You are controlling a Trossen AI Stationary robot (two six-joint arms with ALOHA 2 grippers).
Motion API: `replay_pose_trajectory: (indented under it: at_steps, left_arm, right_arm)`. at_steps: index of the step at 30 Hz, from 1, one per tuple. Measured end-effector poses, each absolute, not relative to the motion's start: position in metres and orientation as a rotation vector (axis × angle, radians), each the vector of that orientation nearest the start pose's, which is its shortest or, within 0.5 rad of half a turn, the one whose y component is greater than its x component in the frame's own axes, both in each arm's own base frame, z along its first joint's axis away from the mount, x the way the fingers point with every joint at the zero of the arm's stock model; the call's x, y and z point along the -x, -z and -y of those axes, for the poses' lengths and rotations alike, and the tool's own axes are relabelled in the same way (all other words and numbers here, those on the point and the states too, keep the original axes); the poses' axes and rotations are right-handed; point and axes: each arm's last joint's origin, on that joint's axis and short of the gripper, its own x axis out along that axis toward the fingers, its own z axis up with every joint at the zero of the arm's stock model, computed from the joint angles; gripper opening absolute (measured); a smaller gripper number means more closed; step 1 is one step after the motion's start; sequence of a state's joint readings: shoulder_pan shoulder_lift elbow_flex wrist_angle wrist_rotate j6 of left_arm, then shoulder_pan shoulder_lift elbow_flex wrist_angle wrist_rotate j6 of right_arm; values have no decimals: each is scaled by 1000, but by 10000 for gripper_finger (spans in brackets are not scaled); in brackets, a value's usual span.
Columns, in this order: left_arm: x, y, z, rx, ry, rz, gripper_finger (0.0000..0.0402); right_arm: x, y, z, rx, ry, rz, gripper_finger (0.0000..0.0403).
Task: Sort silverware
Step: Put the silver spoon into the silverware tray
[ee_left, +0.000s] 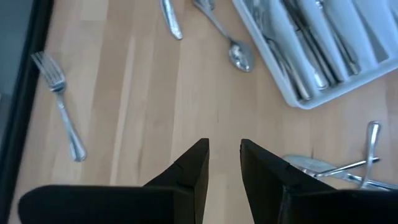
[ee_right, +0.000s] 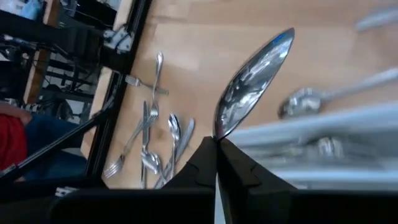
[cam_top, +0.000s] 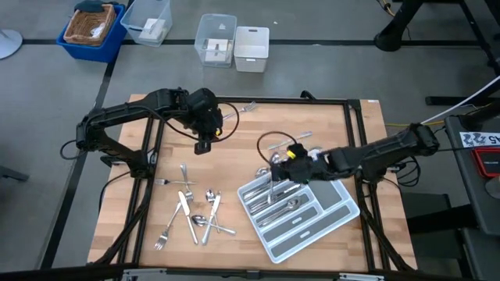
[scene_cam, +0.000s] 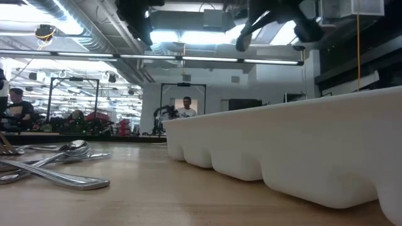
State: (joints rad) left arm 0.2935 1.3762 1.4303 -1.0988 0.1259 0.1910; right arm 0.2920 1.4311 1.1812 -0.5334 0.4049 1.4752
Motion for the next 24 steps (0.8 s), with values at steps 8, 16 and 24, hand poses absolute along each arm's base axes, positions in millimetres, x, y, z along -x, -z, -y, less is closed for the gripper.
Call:
replay_pose_trajectory:
  at_steps: [8, 16, 24]
  left_arm:
    - [-252, -354, -71, 50, -31, -989, 82]
    - [-256, -355, -59, 40, 4, -983, 82]
    - [-273, -348, -36, 62, 39, -872, 82]
  right_arm:
    - [-274, -291, -110, -1210, 665, -505, 5]
    - [-261, -288, -131, -1254, 669, -538, 5]
    - [-248, -287, -152, -1270, 617, -607, 5]
